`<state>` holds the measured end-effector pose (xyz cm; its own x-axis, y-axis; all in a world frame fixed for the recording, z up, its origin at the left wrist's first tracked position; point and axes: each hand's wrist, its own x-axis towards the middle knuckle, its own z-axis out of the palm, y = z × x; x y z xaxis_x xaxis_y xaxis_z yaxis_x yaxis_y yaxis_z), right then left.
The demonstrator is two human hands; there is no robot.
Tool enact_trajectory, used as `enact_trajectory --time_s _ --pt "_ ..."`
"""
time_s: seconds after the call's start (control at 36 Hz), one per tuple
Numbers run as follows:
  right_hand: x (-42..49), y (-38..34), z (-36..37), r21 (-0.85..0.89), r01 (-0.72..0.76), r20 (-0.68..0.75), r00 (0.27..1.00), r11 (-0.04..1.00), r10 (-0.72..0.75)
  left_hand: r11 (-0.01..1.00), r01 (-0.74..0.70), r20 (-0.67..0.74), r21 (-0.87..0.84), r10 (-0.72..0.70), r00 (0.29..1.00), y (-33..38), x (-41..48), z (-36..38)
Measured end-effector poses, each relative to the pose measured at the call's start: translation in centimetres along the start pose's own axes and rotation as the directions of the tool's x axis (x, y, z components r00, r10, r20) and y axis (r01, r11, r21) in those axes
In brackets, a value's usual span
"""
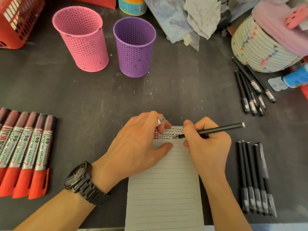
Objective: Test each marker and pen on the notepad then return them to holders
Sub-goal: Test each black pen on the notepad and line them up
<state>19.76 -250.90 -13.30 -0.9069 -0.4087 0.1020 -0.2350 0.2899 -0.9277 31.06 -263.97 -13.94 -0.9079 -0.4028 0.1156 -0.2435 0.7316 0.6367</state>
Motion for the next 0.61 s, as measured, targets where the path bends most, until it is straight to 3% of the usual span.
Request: enact_trajectory --time_s 0.61 --pt "-0.01 0.08 0.08 -0.036 0.037 -0.001 0.999 0.999 -0.037 1.0 0.001 -0.024 0.007 -0.001 1.0 -0.1 -0.08 0.09"
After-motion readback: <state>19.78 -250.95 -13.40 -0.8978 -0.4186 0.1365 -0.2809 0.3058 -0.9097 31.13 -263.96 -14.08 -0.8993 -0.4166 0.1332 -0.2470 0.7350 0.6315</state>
